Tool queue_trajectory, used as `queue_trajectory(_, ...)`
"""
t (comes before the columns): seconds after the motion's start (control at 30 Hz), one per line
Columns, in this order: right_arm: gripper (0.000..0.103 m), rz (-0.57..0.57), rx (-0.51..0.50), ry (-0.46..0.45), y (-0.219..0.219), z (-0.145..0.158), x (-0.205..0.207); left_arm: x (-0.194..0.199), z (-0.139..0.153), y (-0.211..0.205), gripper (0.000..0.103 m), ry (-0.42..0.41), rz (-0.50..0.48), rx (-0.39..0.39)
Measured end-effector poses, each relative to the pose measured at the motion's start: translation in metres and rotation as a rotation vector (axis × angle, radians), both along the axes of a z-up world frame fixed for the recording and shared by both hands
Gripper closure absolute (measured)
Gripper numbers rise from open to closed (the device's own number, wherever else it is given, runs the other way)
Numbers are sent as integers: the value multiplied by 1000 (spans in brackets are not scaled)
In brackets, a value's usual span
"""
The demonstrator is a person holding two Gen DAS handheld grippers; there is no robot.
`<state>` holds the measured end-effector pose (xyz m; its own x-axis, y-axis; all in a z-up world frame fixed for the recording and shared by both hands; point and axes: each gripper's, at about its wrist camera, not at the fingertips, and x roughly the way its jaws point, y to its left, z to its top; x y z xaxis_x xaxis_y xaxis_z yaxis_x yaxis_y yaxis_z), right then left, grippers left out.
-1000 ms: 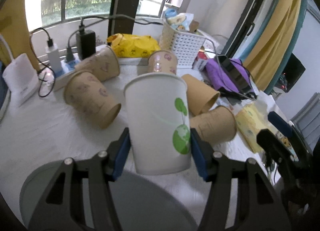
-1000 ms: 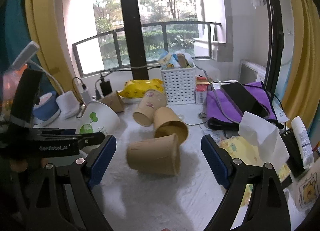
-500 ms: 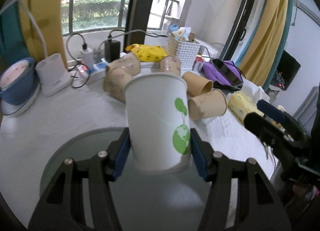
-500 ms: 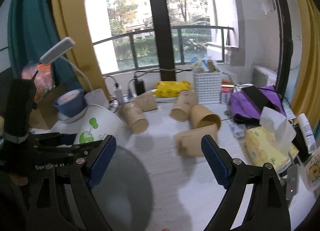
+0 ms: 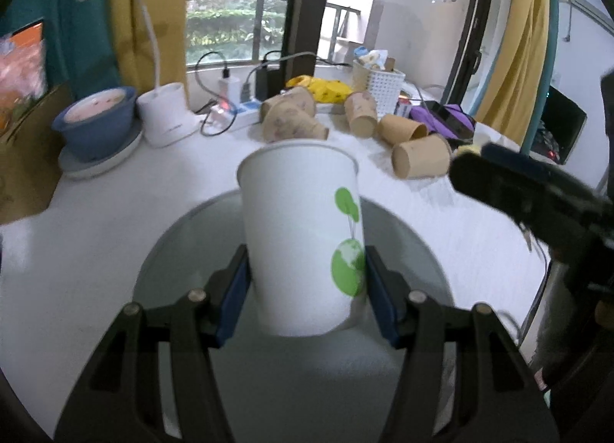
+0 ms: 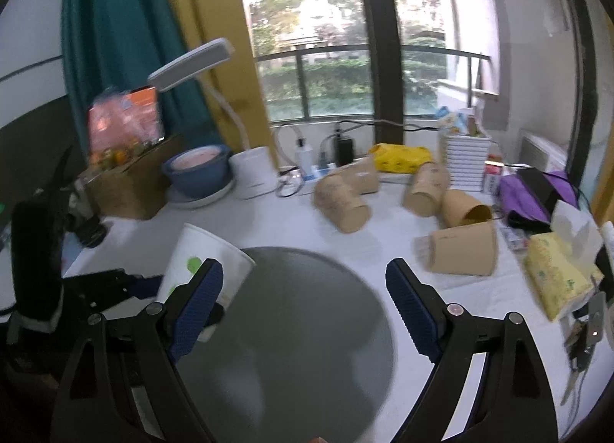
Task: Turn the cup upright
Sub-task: 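Grasp the white cup with the right tool while the left tool releases it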
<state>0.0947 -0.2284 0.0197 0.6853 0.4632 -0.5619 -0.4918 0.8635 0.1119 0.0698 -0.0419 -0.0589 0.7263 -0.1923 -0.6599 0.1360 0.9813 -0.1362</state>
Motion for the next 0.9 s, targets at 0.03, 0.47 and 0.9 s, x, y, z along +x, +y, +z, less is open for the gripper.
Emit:
queue_trajectory(0.03,14,17,-4,4,6,-1,-4,-7,-3,4,45,0,6,5)
queue_trajectory(0.47,14,146,63,157,52,-16,-29,-63,-21,25,45,-112,-25,-21)
queue_trajectory(0.9,14,234,152,288,68,-21,-49,-116,-33,27,45,-381,-96,-46)
